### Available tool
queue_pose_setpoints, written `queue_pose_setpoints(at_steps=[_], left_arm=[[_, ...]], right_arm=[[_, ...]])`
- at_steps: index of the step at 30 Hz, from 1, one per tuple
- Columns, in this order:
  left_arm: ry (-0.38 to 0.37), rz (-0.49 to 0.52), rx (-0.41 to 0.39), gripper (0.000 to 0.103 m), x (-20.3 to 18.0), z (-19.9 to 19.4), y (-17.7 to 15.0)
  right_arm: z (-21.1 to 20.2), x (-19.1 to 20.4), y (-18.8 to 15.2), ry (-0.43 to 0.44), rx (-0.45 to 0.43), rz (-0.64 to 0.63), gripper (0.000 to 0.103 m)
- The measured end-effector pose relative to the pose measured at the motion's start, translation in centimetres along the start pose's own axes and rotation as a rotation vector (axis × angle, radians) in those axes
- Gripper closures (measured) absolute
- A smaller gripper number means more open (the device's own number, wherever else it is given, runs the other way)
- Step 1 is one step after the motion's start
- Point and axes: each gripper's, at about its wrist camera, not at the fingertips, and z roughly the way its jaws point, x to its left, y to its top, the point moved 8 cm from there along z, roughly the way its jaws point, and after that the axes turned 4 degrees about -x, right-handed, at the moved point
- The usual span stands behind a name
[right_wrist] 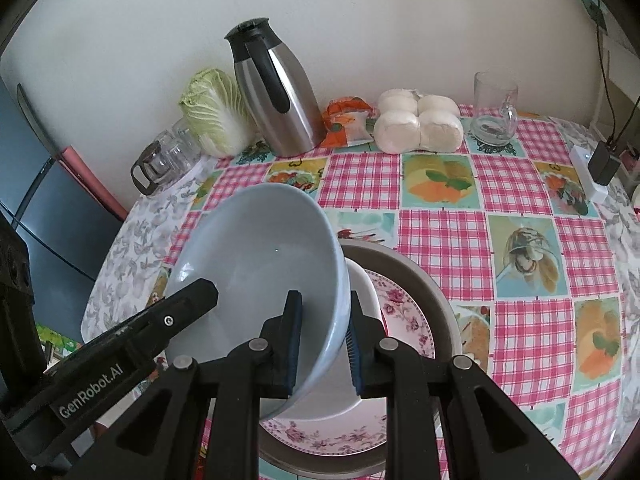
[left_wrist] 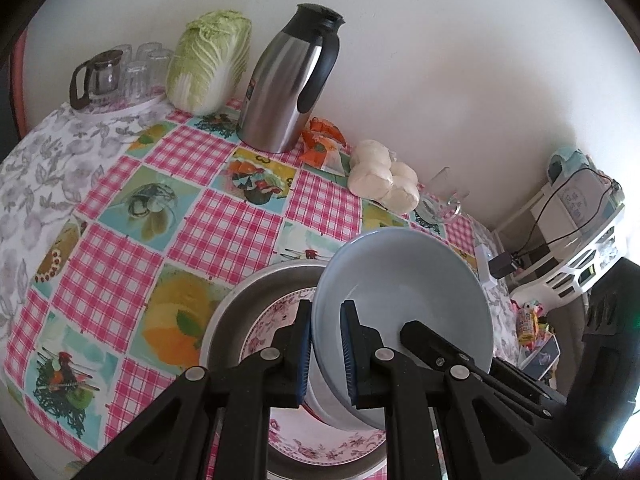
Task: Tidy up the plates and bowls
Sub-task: 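Lower the round bowl into the tray onto the stacked bowls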
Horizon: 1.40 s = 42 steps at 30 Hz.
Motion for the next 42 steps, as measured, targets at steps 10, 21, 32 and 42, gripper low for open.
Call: queue_pose_setpoints(at_steps=[10,21,32,42], left_arm=[[0.016,-0.021,0.019,0.095,0.7,1.3,-0.5],[0.024,-0.01,0.021,0.097,0.6,1.7,-0.6],[0.04,-0.01,0.008,0.096,0.7,1.2,-0.5],[0.038,-0.011,0.022,0.096,0.8,1.3,-0.7]], right_arm=[[1.1,-0.6,-0.6,-0.005,0.037,0.014,0.079],[1.4,-1.0,-0.8,-0.007,0.056,0.026,0.079],[1.1,-0.8,-1.2,-0.004,0.071,0.012,0.078],[0.2,-1.1,-1.0,-0.001,0.063,0.018,0.078]])
